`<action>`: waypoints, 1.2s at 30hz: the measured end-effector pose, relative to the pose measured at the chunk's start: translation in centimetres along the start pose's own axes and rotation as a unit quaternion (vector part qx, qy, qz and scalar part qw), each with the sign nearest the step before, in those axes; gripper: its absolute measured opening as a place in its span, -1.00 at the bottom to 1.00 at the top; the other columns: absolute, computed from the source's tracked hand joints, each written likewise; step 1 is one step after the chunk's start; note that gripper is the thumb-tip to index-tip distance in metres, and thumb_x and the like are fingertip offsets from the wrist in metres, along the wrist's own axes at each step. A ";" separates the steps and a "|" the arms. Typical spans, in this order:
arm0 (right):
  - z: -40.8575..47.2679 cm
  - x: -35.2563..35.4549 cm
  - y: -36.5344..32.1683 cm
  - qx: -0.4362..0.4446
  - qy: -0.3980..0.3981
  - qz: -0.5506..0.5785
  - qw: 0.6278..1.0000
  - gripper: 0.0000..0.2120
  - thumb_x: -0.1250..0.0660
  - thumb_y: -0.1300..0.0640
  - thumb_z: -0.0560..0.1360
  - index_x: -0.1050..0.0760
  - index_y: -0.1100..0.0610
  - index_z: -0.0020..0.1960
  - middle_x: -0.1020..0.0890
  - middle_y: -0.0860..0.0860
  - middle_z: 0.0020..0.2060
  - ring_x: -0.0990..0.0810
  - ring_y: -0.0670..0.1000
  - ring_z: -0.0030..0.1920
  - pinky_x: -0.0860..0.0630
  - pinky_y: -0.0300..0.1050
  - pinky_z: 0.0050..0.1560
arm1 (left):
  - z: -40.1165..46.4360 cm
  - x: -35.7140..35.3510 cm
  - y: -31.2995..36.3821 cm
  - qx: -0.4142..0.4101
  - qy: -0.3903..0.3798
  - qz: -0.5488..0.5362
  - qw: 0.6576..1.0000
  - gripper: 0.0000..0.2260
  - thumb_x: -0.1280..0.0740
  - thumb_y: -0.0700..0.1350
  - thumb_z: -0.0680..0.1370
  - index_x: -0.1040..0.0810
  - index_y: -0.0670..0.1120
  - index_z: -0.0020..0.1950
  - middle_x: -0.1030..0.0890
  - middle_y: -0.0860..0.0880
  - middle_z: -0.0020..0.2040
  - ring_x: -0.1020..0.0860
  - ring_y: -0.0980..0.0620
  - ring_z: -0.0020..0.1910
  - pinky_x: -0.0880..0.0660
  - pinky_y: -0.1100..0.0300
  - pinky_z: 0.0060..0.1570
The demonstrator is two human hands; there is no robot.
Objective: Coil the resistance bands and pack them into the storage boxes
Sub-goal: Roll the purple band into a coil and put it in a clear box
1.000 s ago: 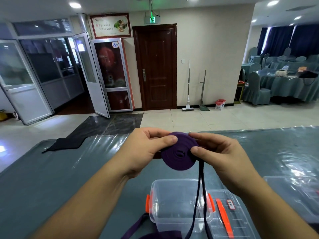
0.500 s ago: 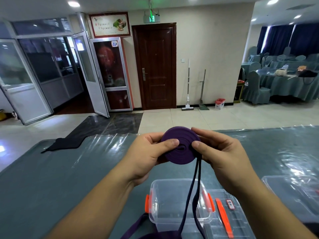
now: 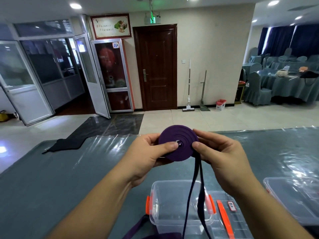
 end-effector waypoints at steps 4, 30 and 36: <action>0.3 0.0 -0.2 -0.012 -0.004 -0.012 1.000 -0.69 -0.43 0.42 0.46 -0.67 0.17 0.15 -0.77 0.12 -0.03 -0.76 0.13 0.04 -0.69 -0.15 0.01 | 0.2 -0.1 0.8 0.002 -0.025 0.036 0.999 -0.73 -0.51 -0.30 0.46 -0.69 -0.22 0.15 -0.75 -0.18 0.01 -0.73 -0.05 -0.04 -0.66 0.18 -0.07; 0.1 1.4 -0.6 0.004 0.045 0.057 0.997 -0.69 -0.44 0.30 0.37 -0.68 0.20 0.10 -0.77 0.15 -0.02 -0.76 0.12 0.03 -0.68 -0.16 0.00 | 0.7 -1.3 -0.6 -0.025 0.008 -0.058 0.998 -0.57 -0.54 -0.12 0.35 -0.66 -0.19 0.19 -0.75 -0.15 0.06 -0.72 -0.03 -0.01 -0.64 0.14 -0.05; 0.4 1.5 -0.4 0.001 0.060 0.052 0.997 -0.74 -0.39 0.41 0.50 -0.67 0.21 0.13 -0.77 0.15 -0.02 -0.76 0.12 0.03 -0.68 -0.15 0.00 | 1.1 -1.4 0.9 -0.041 0.013 -0.021 0.999 -0.72 -0.48 -0.31 0.50 -0.64 -0.16 0.20 -0.76 -0.12 0.02 -0.73 -0.02 -0.08 -0.64 0.18 -0.16</action>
Point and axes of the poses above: each hand's wrist, its own z-axis towards the middle knuckle, its own x-axis out of the back of the hand, y = z × x, the point moved 10 cm from there along z, towards the middle knuckle
